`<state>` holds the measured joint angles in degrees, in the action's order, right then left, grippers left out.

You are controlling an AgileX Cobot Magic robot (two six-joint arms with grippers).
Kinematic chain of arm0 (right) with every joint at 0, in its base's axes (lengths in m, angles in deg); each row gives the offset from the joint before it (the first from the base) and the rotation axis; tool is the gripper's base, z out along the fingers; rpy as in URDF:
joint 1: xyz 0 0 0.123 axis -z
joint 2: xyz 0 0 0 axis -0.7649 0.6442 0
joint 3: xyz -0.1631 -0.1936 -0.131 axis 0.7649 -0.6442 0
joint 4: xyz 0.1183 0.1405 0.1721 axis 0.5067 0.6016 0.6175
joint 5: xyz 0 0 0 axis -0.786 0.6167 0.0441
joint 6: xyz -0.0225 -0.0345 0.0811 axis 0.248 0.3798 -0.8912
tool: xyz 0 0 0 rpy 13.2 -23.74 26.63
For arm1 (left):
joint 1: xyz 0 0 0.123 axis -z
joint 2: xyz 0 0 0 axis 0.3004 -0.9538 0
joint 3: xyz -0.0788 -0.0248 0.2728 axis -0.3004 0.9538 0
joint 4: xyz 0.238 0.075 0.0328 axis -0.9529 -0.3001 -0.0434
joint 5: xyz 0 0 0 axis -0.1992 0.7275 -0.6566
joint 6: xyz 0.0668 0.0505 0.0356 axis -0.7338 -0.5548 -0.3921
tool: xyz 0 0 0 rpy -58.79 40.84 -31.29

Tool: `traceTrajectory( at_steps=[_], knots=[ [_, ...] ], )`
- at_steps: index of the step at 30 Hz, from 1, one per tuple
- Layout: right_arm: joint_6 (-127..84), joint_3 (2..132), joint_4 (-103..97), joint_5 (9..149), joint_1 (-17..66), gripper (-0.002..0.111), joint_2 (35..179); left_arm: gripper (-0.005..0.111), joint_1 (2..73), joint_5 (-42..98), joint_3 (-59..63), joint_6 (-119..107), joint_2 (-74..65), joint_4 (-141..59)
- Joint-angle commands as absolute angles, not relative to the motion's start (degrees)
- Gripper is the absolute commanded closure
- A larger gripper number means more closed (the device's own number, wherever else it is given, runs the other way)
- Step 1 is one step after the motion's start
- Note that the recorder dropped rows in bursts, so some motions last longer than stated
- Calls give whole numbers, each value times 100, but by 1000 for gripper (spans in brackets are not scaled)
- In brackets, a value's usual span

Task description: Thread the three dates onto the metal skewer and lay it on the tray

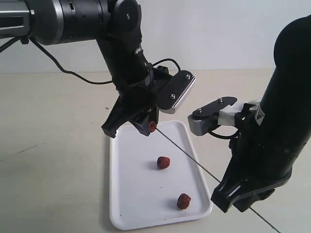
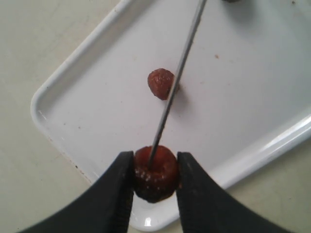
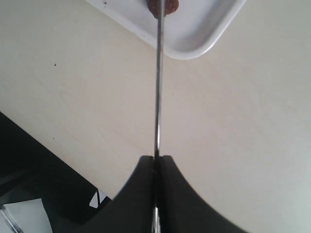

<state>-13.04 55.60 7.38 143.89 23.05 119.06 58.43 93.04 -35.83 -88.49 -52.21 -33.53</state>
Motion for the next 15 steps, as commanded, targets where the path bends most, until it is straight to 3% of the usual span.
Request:
traceTrajectory(
  at_steps=[1,15],
  knots=[
    [-1311,5613,735,14262,2324,108,11912,76,5855,9302,-3577,-8884,-5135,-3146],
    [-1136,5613,746,14437,2324,108,12062,76,5855,9302,-3577,-8932,-5105,-3126]
  ],
)
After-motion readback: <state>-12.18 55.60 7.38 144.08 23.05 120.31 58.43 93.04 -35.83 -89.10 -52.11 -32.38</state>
